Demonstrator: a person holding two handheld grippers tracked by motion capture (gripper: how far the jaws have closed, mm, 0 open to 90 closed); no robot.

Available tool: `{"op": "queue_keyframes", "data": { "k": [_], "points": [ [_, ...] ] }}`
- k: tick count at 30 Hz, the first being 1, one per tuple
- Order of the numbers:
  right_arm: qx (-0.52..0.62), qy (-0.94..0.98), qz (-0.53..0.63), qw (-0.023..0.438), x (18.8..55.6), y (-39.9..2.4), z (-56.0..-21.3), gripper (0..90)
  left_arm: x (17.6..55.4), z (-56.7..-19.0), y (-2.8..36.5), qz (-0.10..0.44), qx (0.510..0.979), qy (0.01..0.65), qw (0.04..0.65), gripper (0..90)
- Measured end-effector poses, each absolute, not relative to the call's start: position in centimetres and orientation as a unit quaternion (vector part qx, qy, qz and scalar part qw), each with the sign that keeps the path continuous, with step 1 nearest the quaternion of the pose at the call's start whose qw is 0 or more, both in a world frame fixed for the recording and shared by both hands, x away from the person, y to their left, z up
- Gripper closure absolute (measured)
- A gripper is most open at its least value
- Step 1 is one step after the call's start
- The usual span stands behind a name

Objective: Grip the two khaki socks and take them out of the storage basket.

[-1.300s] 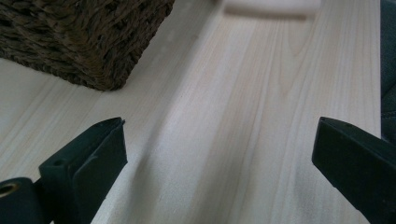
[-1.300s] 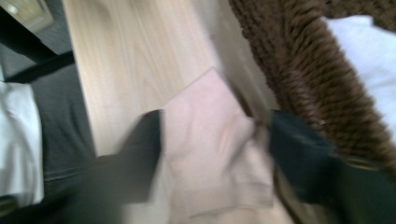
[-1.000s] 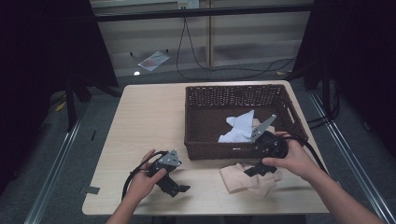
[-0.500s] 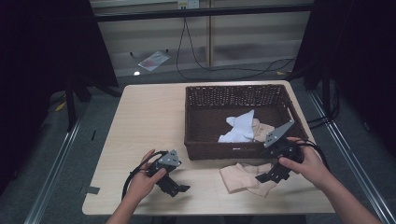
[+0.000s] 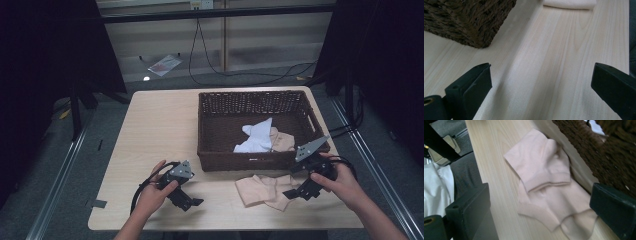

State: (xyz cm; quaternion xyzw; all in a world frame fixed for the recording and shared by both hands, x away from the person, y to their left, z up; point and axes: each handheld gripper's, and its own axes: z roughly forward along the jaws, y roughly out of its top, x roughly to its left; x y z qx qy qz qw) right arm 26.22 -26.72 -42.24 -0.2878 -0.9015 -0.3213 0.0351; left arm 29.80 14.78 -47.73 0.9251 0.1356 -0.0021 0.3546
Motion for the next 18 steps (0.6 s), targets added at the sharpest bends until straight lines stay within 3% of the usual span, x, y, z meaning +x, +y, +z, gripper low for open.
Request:
{"op": "queue_keyframes", "data": {
  "k": [18],
  "points": [
    [-0.312,-0.893,-0.324,0.011,24.5,-29.6,-45.0,3.3,29.7,-47.8,14.7,0.000,0.923,0.135,0.361,2.9]
  ]
}}
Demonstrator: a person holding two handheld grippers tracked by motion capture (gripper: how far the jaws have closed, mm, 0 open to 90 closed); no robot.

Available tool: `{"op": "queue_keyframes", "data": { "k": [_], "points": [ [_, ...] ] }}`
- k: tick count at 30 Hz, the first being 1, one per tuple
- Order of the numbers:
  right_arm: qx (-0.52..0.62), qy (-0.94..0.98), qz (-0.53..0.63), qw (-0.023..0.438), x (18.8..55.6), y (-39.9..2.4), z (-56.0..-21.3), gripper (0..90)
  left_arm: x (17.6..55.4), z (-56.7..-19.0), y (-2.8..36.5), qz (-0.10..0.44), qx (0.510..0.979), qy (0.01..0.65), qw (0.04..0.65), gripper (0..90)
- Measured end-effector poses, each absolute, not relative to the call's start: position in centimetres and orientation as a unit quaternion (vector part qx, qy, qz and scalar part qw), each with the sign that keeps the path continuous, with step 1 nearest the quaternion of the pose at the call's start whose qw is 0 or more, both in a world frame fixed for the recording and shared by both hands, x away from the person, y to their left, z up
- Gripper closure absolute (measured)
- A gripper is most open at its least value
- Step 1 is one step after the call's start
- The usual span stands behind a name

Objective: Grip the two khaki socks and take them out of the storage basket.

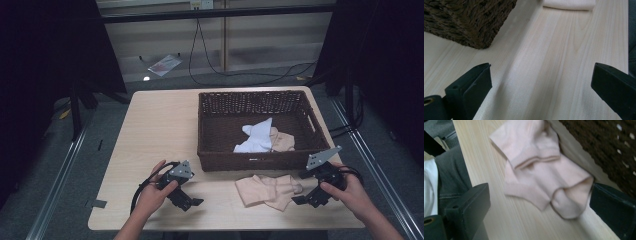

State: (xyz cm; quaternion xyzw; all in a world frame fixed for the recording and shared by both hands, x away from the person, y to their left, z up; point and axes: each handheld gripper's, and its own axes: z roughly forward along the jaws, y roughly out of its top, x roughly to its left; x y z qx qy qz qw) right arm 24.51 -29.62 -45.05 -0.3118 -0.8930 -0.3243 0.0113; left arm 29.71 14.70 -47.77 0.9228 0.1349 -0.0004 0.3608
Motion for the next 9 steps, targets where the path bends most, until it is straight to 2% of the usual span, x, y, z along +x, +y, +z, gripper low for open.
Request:
{"op": "queue_keyframes", "data": {
  "k": [9],
  "points": [
    [-0.333,-0.885,-0.325,-0.007,24.26,-30.35,-45.72,3.3,29.75,-47.66,14.51,-0.004,0.926,0.135,0.353,2.9]
  ]
}}
